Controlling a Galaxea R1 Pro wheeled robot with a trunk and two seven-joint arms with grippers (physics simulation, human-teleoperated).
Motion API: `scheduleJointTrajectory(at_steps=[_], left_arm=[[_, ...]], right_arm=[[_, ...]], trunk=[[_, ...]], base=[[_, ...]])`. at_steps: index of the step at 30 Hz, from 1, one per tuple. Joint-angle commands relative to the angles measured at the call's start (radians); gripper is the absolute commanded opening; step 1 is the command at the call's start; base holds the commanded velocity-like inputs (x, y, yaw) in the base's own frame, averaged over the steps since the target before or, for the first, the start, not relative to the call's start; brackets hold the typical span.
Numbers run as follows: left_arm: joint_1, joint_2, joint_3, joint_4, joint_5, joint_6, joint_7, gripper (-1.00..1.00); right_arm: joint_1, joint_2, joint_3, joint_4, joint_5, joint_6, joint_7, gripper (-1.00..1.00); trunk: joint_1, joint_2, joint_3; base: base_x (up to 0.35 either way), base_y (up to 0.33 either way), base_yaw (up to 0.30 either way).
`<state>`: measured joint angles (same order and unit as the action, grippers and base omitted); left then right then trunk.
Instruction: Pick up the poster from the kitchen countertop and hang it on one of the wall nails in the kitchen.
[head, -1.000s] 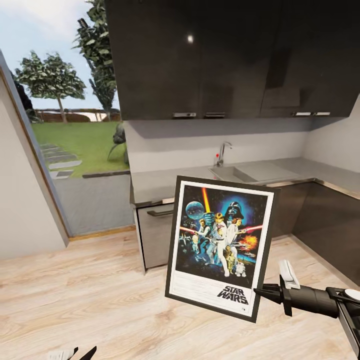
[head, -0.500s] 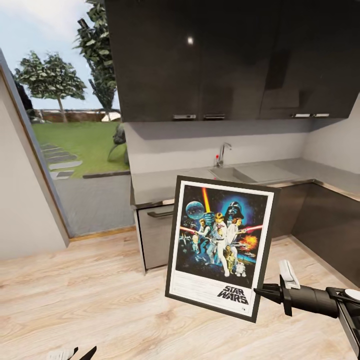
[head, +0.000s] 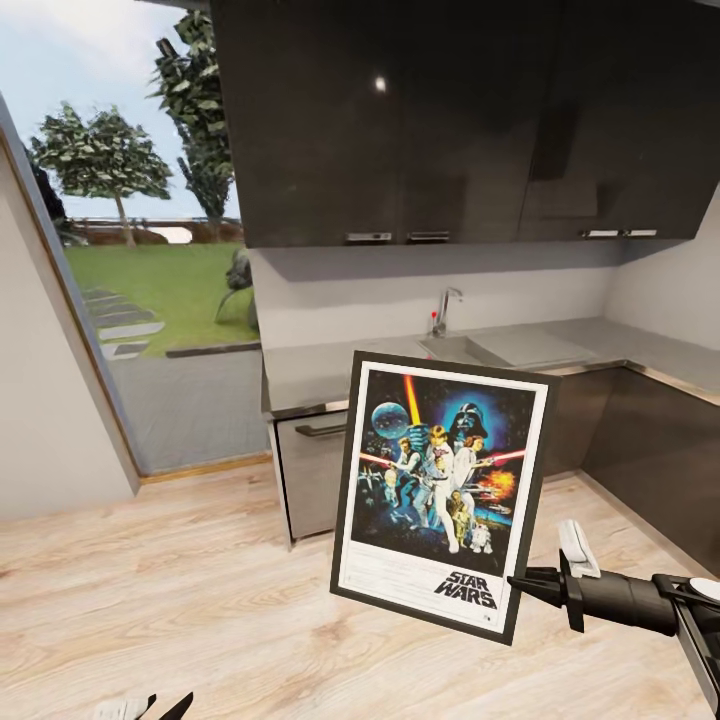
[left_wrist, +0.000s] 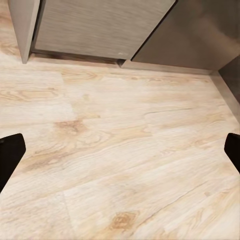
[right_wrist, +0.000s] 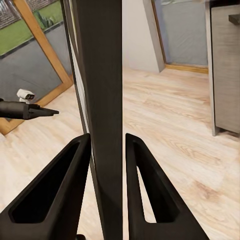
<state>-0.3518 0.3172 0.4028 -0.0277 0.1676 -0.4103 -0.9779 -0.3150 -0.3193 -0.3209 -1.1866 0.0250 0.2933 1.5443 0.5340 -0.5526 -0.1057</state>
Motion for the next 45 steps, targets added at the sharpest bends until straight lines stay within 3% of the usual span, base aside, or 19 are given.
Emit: scheduleJointTrajectory(at_steps=[1,22,45], left_arm=[[-0.001,0.000,-0.007,0.001,0.010,-0.002,-0.004,1.00],[-0.001,0.000,-0.007,0.002,0.010,-0.002,-0.004,1.00],[-0.001,0.000,-0.007,0.001,0.010,-0.002,-0.004,1.00]], right_arm=[[-0.001,0.000,-0.001,0.000,0.003,0.012,0.005,-1.00],[-0.001,0.000,-0.001,0.000,0.003,0.012,0.006,-1.00],[-0.001,0.000,-0.001,0.000,0.003,0.012,0.006,-1.00]], trunk=[[-0.004,0.006,0.001],[-0.084,0.153,0.067],[-0.084,0.153,0.067]], base=[[0.000,0.000,0.000],[0.000,0.000,0.000],[0.000,0.000,0.000]])
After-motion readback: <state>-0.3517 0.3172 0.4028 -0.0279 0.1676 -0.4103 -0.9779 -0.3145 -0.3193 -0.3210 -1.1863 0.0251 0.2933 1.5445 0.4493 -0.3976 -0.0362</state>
